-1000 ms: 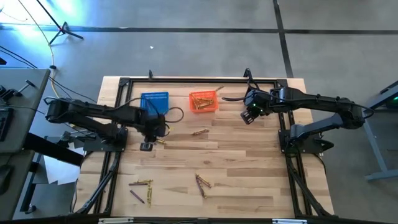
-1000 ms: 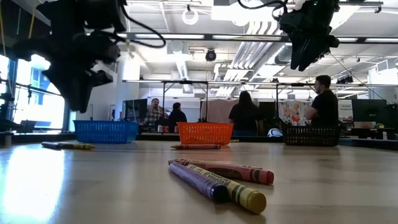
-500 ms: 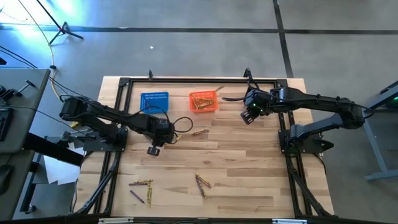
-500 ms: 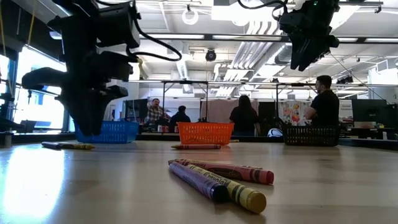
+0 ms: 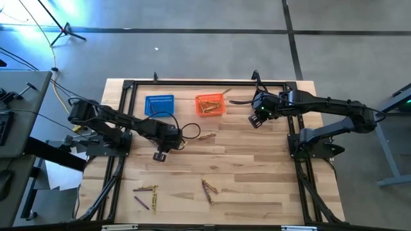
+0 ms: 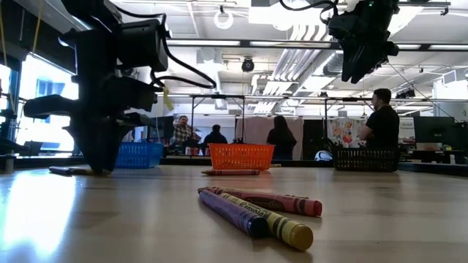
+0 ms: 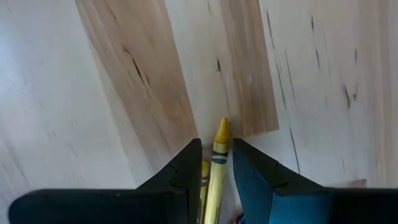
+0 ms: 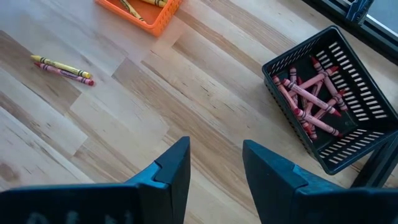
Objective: Sort crayons
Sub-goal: Put the yellow crayon into the orange bin
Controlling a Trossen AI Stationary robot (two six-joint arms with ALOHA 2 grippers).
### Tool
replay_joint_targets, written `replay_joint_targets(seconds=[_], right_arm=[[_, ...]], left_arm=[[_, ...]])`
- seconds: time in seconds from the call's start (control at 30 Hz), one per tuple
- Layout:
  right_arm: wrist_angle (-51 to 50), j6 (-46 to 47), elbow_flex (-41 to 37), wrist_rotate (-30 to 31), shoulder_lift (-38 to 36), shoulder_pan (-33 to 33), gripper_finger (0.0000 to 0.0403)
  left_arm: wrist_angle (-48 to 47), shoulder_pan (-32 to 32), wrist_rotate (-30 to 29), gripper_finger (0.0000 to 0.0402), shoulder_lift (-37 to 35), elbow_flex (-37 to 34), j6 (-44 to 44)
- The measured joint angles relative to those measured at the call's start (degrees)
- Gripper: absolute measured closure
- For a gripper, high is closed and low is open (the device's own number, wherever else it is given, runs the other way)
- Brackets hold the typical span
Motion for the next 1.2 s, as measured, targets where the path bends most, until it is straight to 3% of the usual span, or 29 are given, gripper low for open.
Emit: replay_joint_targets(seconds=[1.2], right_arm=[[0.0, 0.0, 0.0, 0.0, 0.0, 0.0, 0.0269]], left_arm=[[0.7, 0.0, 2.7, 0.0334, 2.1, 0.0, -1.5]])
